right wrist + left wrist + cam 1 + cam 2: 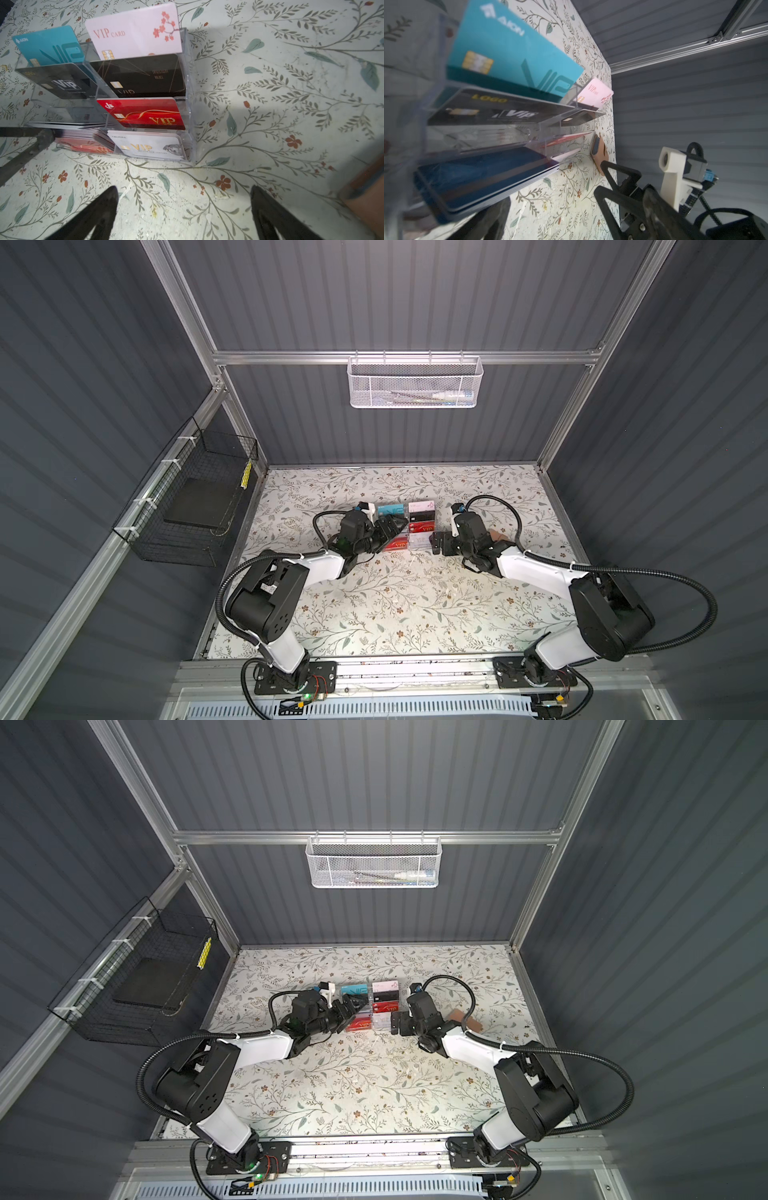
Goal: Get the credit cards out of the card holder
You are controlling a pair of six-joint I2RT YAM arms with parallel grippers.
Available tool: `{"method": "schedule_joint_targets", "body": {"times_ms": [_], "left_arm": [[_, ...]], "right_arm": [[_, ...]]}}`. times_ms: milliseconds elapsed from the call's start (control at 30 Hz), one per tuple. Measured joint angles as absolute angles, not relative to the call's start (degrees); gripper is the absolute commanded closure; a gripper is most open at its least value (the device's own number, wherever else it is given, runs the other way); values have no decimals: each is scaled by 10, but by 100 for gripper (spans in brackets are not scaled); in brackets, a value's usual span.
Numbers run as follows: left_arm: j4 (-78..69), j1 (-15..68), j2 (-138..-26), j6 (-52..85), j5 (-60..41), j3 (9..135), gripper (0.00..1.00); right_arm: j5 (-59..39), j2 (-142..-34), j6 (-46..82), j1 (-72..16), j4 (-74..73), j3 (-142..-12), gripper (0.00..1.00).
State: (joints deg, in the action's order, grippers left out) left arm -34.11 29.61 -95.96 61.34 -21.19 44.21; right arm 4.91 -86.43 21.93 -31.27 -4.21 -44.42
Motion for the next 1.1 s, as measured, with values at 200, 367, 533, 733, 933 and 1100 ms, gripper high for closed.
{"method": "schedule_joint_targets", "body": {"times_ms": [200,367,533,733,933,1100], "left_arm": [[-338,296,-987,604,-202,476,0],[-337,296,-1016,600,-200,489,0],[-333,296,-1018,597,-199,496,0],[-326,297,-1015,586,-202,497,0],[-288,297,-971,550,-200,497,0],[-261,301,-918,513,-188,490,0]], "right_arm": [[48,-864,225,-313,-58,-427,1],[46,-853,231,-313,-70,-404,1],[50,-835,236,-312,-74,-381,1],[77,-780,258,-300,-76,-352,1],[140,-719,293,-286,-48,-351,1],[157,-655,322,-237,-32,-327,1]]}}
